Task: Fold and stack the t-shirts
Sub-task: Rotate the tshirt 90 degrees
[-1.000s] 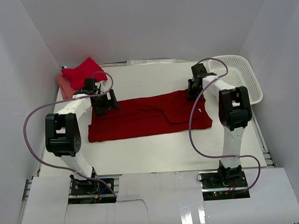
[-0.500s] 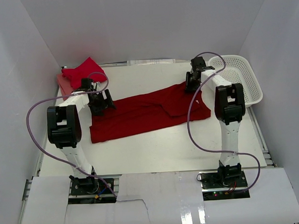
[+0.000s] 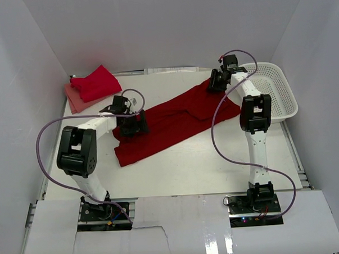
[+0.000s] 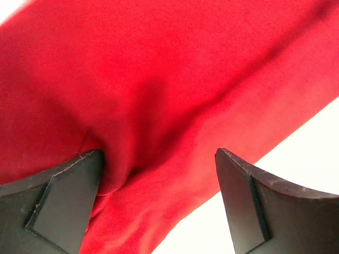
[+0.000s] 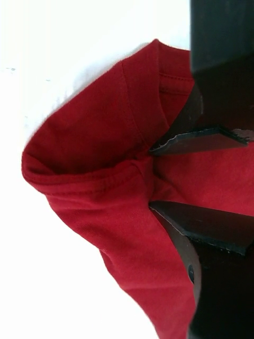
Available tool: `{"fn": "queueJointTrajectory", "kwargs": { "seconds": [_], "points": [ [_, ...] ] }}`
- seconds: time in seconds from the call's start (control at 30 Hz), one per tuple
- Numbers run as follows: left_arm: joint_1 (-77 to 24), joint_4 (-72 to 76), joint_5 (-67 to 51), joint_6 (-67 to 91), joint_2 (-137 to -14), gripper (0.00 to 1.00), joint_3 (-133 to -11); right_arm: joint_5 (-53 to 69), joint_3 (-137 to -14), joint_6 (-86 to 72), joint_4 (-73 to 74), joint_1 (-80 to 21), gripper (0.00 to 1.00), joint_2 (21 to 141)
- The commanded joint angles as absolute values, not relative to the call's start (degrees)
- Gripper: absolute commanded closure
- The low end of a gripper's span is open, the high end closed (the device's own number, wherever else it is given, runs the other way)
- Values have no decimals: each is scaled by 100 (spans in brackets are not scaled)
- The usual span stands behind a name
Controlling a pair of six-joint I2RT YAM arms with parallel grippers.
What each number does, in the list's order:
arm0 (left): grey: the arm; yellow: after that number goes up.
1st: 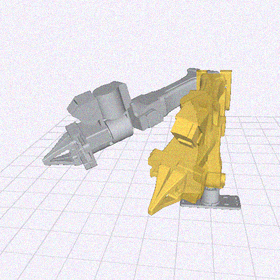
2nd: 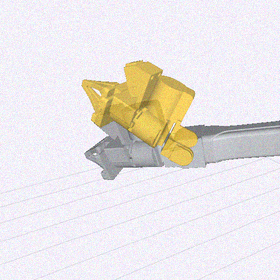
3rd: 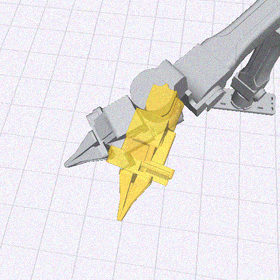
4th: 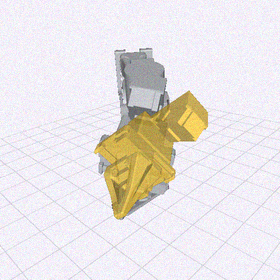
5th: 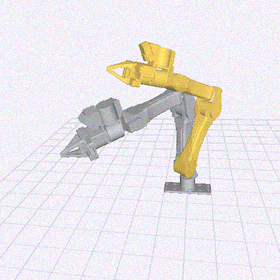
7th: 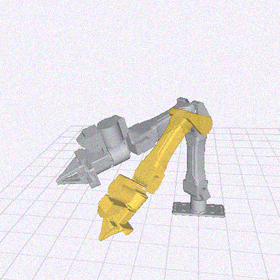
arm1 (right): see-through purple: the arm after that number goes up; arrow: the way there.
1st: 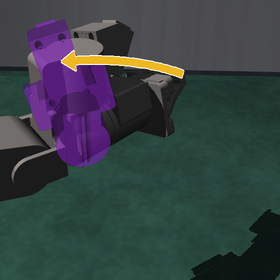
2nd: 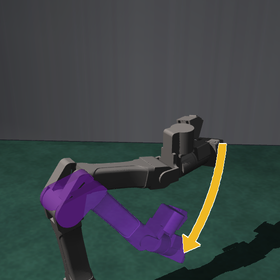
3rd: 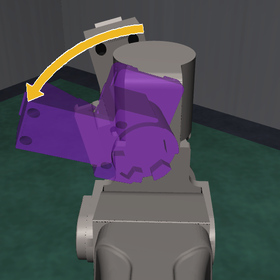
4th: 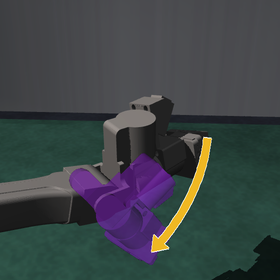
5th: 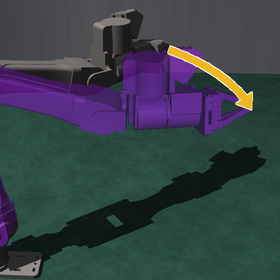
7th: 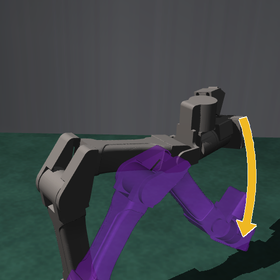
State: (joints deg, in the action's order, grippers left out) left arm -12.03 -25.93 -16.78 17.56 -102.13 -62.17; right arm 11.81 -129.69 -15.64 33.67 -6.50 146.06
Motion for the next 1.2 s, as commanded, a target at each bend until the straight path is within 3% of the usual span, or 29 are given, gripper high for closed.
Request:
{"fn": "queueJointTrajectory", "kwargs": {
  "seconds": [0.0, 0.2, 0.4, 0.83, 1.0, 1.17],
  "points": [
    [-2281, -3305, -2285, 2214, -10705, 2, -5354, 1748, -13017, -1757, 3349, -413, 53, 15064],
    [-3399, -2751, -2751, 2988, -10398, 2, -4290, 2092, -13034, -1872, 3112, -299, 51, 15152],
    [-4191, -2873, -2496, 3479, -10003, 2, -3797, 2162, -13096, -1960, 2910, -273, 50, 15196],
    [-5168, -3454, -2900, 4377, -8597, 2, -2865, 2829, -13193, -2320, 2128, -167, 45, 15328],
    [-5177, -3954, -2542, 4649, -7577, 2, -3557, 3787, -12964, -2574, 1513, -184, 42, 15004],
    [-4993, -4772, -2083, 4221, -7672, 2, -5315, 4210, -12885, -2637, 1152, -299, 41, 14345]
  ]
}}
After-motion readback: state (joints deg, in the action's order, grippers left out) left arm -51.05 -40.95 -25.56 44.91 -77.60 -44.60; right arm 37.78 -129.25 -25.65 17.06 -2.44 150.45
